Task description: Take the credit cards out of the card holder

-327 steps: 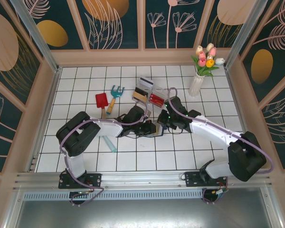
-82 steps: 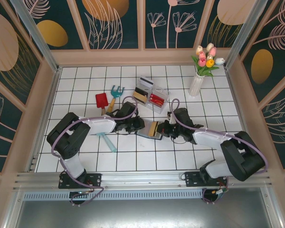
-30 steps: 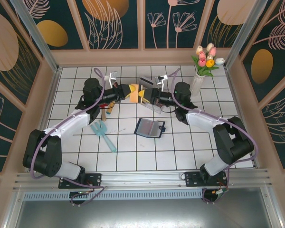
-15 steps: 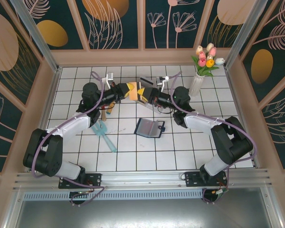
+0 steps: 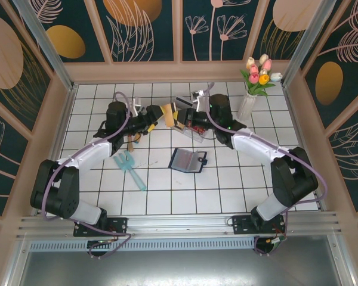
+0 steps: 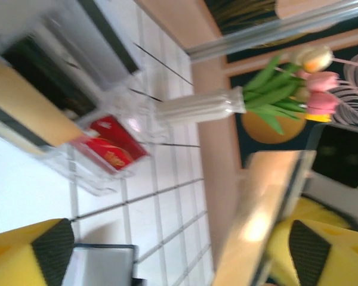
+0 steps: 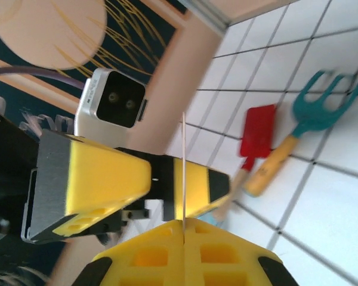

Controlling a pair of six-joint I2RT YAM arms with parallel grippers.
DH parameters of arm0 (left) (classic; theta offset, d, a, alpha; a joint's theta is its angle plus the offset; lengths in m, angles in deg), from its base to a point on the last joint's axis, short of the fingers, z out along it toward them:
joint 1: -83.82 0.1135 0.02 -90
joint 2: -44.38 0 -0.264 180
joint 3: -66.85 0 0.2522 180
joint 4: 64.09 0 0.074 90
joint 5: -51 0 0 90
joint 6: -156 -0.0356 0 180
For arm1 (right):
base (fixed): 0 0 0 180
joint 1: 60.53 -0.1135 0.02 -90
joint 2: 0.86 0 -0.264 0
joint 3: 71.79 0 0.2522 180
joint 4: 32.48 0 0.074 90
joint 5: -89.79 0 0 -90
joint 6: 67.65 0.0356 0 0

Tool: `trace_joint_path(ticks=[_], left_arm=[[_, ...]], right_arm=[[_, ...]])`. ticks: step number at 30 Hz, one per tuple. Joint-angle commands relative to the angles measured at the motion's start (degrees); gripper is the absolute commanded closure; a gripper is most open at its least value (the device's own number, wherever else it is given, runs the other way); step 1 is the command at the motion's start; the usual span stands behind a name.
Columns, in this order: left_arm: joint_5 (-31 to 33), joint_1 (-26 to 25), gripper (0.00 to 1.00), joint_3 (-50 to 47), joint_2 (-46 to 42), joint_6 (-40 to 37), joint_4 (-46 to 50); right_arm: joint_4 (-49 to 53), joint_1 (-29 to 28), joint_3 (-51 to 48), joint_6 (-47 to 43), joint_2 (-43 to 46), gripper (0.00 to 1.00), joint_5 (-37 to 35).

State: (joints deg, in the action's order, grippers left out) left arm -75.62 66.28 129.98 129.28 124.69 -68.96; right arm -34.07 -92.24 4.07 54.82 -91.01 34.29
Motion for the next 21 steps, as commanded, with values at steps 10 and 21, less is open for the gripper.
trace_joint_path(ticks=[10, 21], left_arm=[[13.6, 8.2, 0.01, -0.8, -3.3, -17.8, 19.5], [15.3, 8.7, 0.01, -2.0, -3.9, -20.5, 21.5]], right_arm=[[33.1, 0.0, 23.8, -40.0, -15.8, 1.00, -13.3], [44.2, -0.2, 36.9, -52.9, -28.1, 1.00, -20.2]])
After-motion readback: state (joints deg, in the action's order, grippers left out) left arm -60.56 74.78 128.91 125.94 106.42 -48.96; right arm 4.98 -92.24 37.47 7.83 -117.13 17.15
